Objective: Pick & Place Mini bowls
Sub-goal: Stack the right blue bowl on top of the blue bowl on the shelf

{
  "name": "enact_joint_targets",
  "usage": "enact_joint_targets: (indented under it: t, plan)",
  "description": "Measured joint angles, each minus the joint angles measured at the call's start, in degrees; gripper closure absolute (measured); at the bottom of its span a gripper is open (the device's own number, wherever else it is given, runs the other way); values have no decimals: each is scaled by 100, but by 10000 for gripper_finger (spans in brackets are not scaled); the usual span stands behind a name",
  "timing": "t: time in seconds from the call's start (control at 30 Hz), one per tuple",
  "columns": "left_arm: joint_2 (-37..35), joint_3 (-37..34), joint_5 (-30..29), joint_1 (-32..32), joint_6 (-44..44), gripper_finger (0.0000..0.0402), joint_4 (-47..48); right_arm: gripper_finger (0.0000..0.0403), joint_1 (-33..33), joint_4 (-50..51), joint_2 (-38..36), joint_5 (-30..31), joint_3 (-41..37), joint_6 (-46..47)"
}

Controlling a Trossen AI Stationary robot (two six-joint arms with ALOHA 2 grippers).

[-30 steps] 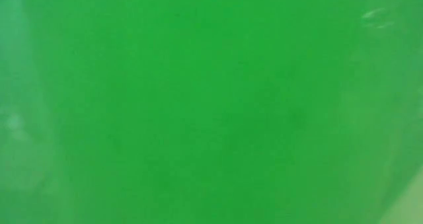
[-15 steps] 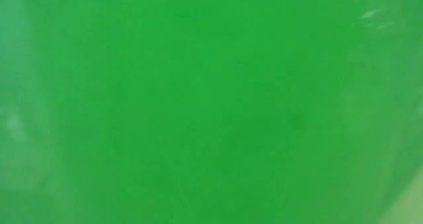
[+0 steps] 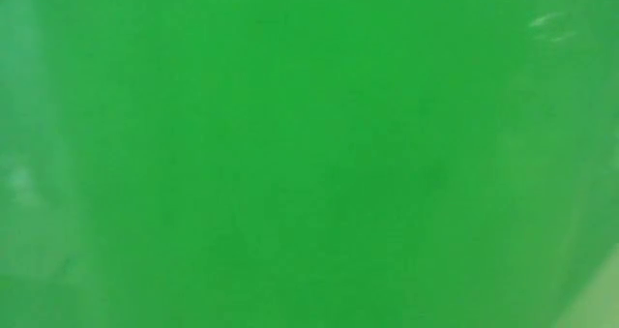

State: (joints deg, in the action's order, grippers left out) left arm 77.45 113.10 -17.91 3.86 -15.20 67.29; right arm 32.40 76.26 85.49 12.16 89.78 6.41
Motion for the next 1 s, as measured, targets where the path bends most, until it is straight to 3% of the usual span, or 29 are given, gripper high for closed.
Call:
enact_joint_targets:
  t: [0.47,0.7,1.0]
  plan:
    - [0,0,2,2,0,339,0,319,0,-3,0,4,0,-48]
    - [0,0,0,0,0,339,0,323,0,21,-77,0,35,-58]
    - [0,0,1,2,0,339,2,335,0,13,-103,-2,662,-46]
